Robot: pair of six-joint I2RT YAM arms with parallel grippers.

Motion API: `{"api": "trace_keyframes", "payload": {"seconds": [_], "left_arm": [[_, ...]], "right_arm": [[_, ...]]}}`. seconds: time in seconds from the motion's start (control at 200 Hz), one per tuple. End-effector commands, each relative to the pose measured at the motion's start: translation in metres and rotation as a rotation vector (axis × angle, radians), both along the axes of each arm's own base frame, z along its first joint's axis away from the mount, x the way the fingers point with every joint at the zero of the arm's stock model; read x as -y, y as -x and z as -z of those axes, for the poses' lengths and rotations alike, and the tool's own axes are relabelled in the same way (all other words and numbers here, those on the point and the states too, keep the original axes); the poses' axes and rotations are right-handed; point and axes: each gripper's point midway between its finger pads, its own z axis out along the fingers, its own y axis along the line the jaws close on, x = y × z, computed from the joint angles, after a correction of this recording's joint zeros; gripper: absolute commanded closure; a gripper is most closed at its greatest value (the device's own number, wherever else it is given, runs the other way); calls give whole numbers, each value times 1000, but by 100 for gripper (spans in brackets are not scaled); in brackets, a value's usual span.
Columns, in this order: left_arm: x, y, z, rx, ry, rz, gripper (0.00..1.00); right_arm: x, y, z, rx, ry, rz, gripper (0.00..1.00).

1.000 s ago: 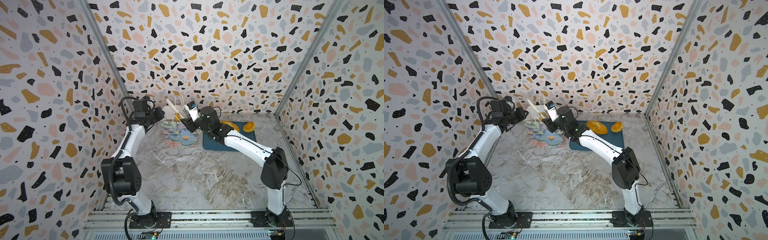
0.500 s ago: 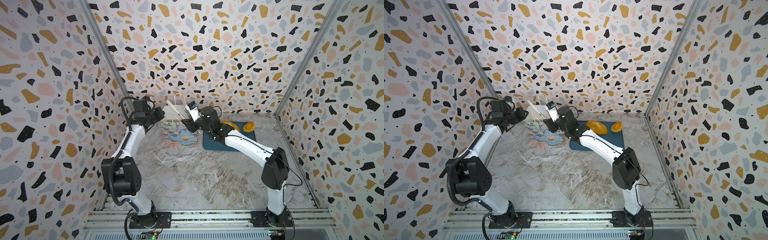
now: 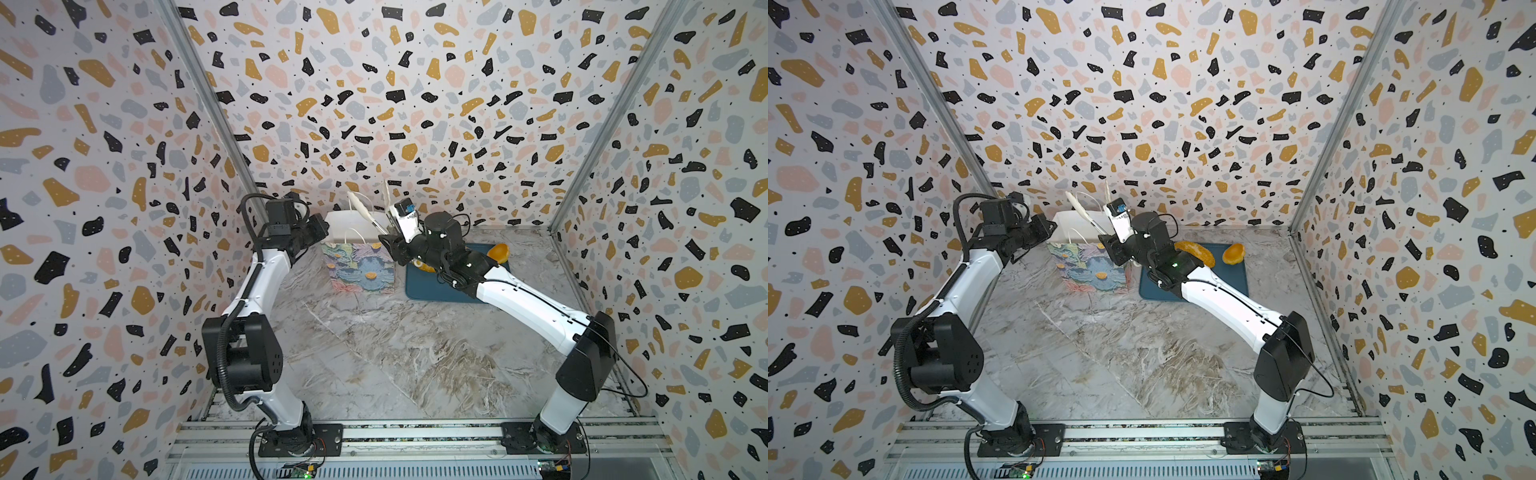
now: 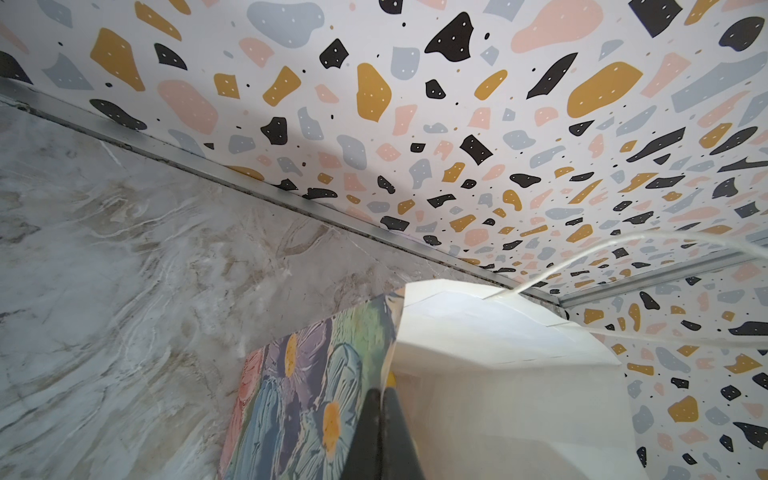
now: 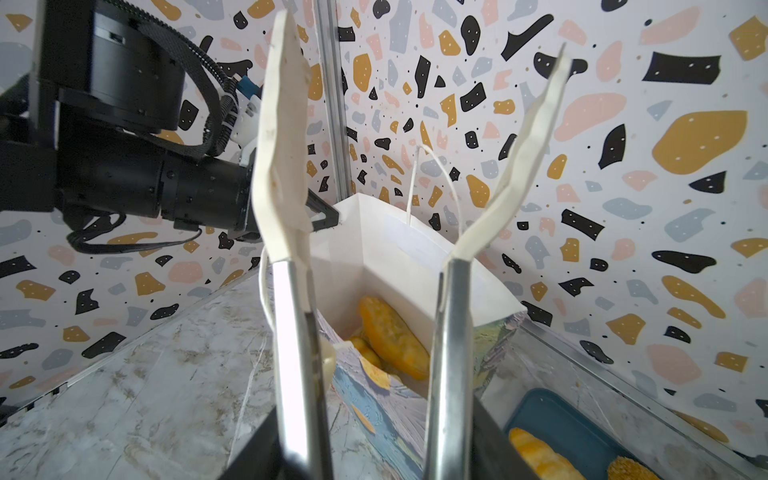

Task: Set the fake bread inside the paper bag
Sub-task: 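Raise the open tongs out of the bag and move toward the tray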

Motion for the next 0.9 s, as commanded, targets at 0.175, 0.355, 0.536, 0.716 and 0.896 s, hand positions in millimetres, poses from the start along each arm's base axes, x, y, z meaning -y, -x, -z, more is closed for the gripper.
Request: {"api": "trace_keyframes", "payload": {"seconds": [0.175, 0.355, 0.536, 0.716, 0.896], "left_arm": [[-1, 4, -17, 46, -6, -1, 100], [-1, 4, -17, 47, -7, 0, 100], [-2, 4, -17, 48, -8, -2, 100], [-1, 4, -18, 49, -7, -1, 100], [-1, 4, -18, 50, -7, 1, 100]], "right_arm": [[73, -4, -27, 29, -77, 130, 46], [109, -5, -22, 13, -93, 191, 46], [132, -5, -18, 1, -97, 234, 46], [151, -7, -10, -26, -84, 272, 46], [169, -13, 9, -80, -52, 318, 46]]}}
